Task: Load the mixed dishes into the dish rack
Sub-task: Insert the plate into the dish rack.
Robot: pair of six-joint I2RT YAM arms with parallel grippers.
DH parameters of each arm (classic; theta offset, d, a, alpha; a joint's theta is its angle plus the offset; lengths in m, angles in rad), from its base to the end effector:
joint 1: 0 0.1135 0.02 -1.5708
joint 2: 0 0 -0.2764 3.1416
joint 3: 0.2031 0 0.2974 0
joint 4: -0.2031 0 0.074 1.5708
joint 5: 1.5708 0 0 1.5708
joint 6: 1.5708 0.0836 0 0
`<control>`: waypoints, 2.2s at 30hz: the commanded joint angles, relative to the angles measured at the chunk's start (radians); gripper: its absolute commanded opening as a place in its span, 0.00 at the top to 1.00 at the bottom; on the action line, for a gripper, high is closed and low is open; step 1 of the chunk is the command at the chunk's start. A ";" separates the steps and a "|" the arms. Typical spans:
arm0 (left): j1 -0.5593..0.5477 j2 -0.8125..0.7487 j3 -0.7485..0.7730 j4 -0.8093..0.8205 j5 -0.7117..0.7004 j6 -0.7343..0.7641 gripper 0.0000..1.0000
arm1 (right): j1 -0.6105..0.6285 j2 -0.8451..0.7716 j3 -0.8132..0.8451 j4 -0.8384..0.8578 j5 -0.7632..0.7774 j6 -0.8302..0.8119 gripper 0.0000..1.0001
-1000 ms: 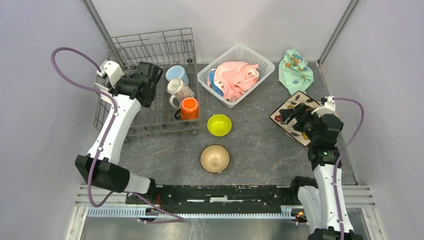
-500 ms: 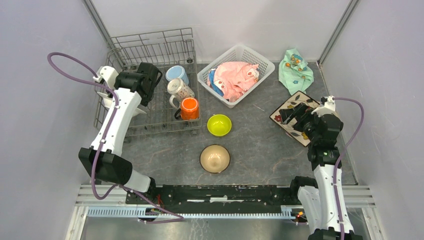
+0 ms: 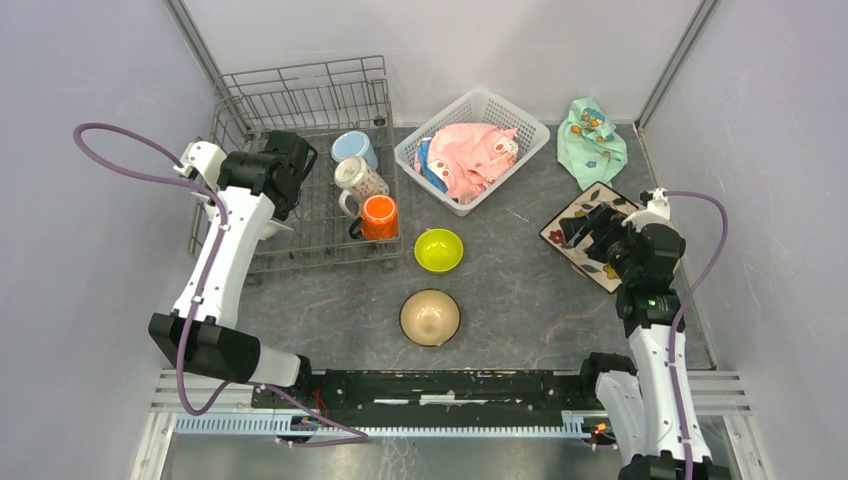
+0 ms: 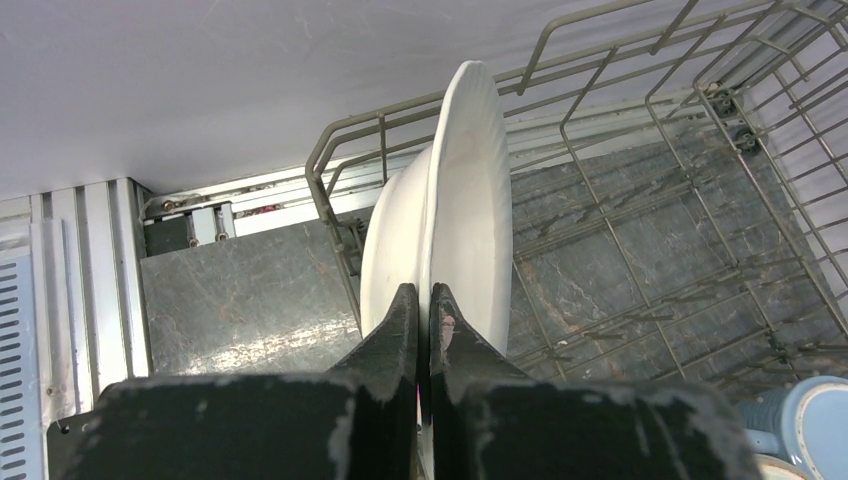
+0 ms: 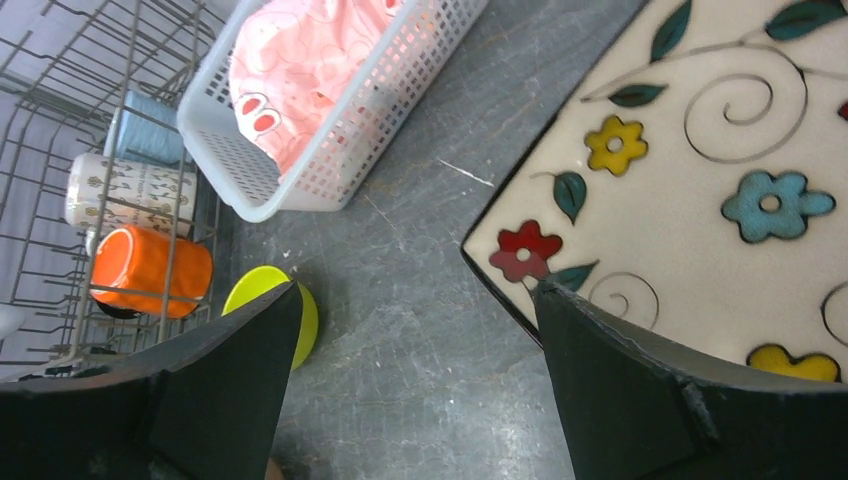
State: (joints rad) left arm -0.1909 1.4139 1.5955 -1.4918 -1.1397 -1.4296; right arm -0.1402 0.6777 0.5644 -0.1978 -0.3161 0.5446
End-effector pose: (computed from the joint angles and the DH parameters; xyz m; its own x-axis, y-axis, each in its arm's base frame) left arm 0.2899 0.0213 0.3929 0.0155 -0.4244 -0.9054 -0.9604 0.2455 -0.1316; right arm 0.2482 -0.0088 0.2665 -0.3423 0.5456 -0.7650 0.0200 0.8182 0.5746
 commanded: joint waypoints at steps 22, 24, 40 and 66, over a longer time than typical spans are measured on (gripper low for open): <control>0.005 -0.172 0.193 0.129 0.181 0.083 0.98 | 0.965 0.650 0.371 0.990 0.116 -0.793 0.24; 0.005 -0.179 0.195 0.134 0.204 0.084 0.98 | 1.035 0.722 0.387 1.076 0.066 -0.939 0.23; 0.005 -0.294 0.154 0.141 0.274 0.056 0.98 | 1.236 1.225 0.814 1.115 0.000 -1.291 0.36; 0.005 -0.332 0.035 0.181 0.214 0.039 0.98 | 1.277 1.518 1.160 1.040 0.073 -1.119 1.00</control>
State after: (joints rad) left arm -0.1856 1.1099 1.6329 -1.4185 -0.8768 -1.3075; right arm 1.1416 2.1765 1.7027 0.6971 -0.3325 -0.5964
